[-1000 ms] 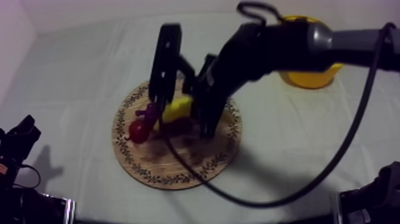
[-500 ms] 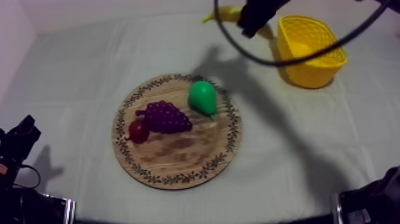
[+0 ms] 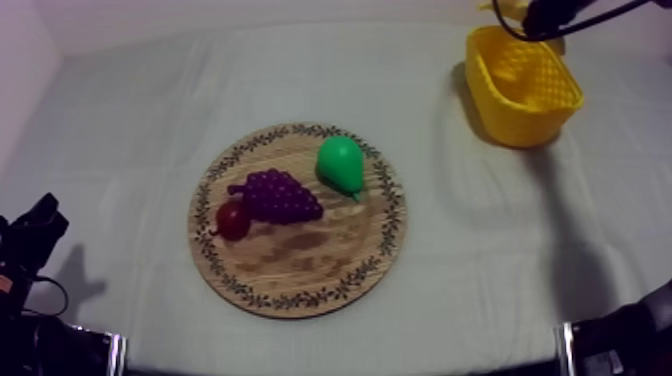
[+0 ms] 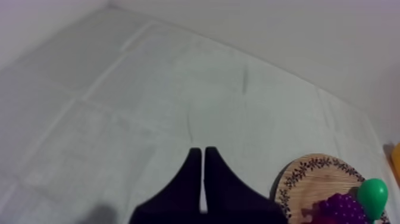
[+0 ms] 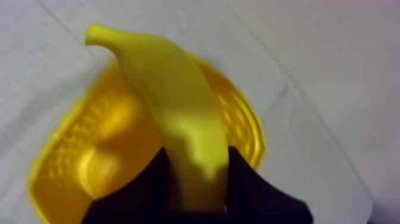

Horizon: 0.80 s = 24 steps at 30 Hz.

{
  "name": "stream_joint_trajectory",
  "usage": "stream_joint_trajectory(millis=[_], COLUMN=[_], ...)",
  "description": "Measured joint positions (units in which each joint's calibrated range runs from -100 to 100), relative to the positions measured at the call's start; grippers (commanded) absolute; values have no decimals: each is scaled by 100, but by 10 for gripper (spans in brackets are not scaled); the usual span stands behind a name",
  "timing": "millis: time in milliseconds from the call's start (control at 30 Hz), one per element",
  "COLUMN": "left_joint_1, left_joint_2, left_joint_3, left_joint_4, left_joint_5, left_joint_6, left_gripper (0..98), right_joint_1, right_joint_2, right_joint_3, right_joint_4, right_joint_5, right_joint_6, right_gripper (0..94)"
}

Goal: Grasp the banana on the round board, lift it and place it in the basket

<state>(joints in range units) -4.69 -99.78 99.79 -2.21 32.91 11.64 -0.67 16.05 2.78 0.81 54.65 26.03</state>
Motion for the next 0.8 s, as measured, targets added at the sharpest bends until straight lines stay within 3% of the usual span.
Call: stream_joint_trajectory(millis=[400,700,800], left_joint_1=[0,0,0], left_joint_2=[0,0,0], left_joint_3=[0,0,0], left_joint_4=[0,0,0], left_joint_5=[0,0,0], left_joint_6=[0,0,0], left_gripper=[1,1,1], right_joint_1=[121,207,211], right_joint_2=[253,389,383], right_joint_3=[1091,1198,1205], right_joint_4=[92,86,86], right_joint_5=[-900,-1262,-1291], right_joint_6=[-108,-49,-31], right_gripper=[163,361,371])
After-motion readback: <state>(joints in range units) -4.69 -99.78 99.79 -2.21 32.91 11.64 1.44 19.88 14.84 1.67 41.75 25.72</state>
